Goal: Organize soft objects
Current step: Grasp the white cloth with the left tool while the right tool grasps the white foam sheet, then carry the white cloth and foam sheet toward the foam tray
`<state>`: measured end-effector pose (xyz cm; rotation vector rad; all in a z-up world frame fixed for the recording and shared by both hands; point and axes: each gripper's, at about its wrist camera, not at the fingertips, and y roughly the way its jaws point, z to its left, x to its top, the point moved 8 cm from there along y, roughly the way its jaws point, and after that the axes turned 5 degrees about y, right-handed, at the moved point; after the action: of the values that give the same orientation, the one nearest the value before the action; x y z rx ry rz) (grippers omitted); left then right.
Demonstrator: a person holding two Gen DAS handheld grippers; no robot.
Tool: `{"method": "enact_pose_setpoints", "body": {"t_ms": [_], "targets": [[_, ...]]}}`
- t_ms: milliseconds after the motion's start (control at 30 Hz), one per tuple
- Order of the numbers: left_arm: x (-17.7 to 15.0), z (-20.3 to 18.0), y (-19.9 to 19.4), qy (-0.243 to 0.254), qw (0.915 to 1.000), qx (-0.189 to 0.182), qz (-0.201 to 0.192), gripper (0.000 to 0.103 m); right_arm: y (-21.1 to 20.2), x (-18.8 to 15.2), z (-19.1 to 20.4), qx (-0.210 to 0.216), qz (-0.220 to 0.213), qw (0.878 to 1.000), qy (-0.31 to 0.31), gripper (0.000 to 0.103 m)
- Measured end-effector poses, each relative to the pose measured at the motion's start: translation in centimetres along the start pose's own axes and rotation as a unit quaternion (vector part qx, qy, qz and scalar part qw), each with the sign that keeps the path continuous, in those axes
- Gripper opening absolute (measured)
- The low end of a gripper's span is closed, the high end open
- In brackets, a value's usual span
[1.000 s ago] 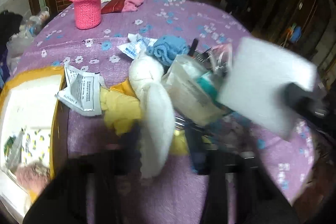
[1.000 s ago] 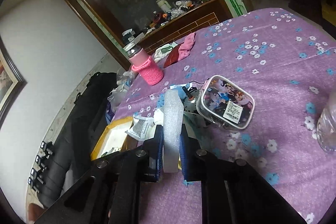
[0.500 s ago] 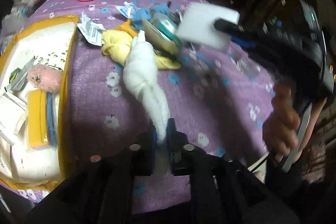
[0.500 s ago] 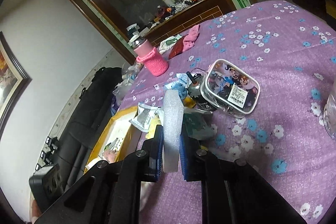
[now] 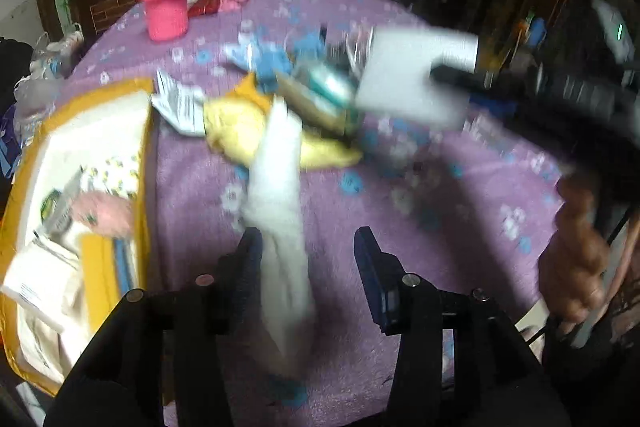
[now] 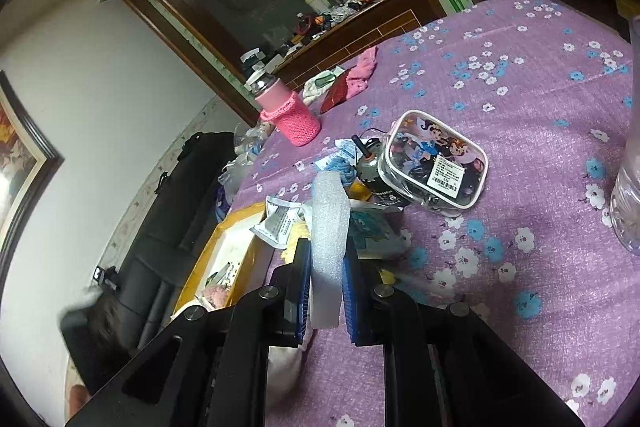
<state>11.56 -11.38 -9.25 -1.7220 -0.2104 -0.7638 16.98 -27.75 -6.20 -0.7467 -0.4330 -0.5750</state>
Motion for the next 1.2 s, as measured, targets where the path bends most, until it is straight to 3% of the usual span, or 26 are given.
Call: {"method": "enact_pose_setpoints", "body": {"t_ms": [100,267,300,400,433,533,633,733,900,1067,1200], "targets": [[1.4,1.0,-0.5,-0.024,0.9994,0.004,-0.023,0.050,0.2,-0.3,0.0,0.003,0.004,1.000,0.007,0.014],[2.1,0.9,3.7,-0.027,0.9992,0.024,0.016,0.048,0.2,-0.6,0.8,0.001,0.005,1.000,0.002,0.014],[2.0,1.0,4.9,-0.025,0.9986,0.038,0.029,0.034,0.1,-0.6,0.9,0.000,0.004,1.000,0.001,0.014],[1.6,1.7,6.2,-0.013,0.9944,0.101,0.028,0.032,0.0,-0.6,1.4,0.002,0.003,1.000,-0.001,0.014],[1.6,1.8,6.0,-0.021,0.9951,0.094,0.024,0.032,0.0,-0.7,1.6,0.003,0.004,1.000,-0.001,0.014],[1.1,2.0,3.6,-0.071,0.9973,0.018,0.007,0.032,0.3,-0.9,2.7,0.014,0.008,1.000,-0.005,0.014],[0.8,3.3,-0.8,-0.090,0.9951,0.016,-0.038,0.032,1.4,-1.1,4.3,0.030,0.021,0.999,-0.015,0.014],[0.7,6.3,-5.6,-0.143,0.9868,-0.011,-0.076,0.032,3.4,-1.6,6.7,0.046,0.044,0.998,-0.029,0.014],[1.2,13.6,-10.0,-0.192,0.9724,0.045,-0.125,0.033,7.8,-2.5,10.8,0.074,0.093,0.992,-0.052,0.014],[1.1,20.5,-8.3,-0.237,0.9599,0.080,-0.126,0.033,12.9,-2.5,13.8,0.078,0.128,0.987,-0.065,0.014],[0.9,23.5,-5.1,-0.254,0.9568,0.095,-0.105,0.033,17.3,-2.7,15.4,0.053,0.162,0.983,-0.068,0.014]]}}
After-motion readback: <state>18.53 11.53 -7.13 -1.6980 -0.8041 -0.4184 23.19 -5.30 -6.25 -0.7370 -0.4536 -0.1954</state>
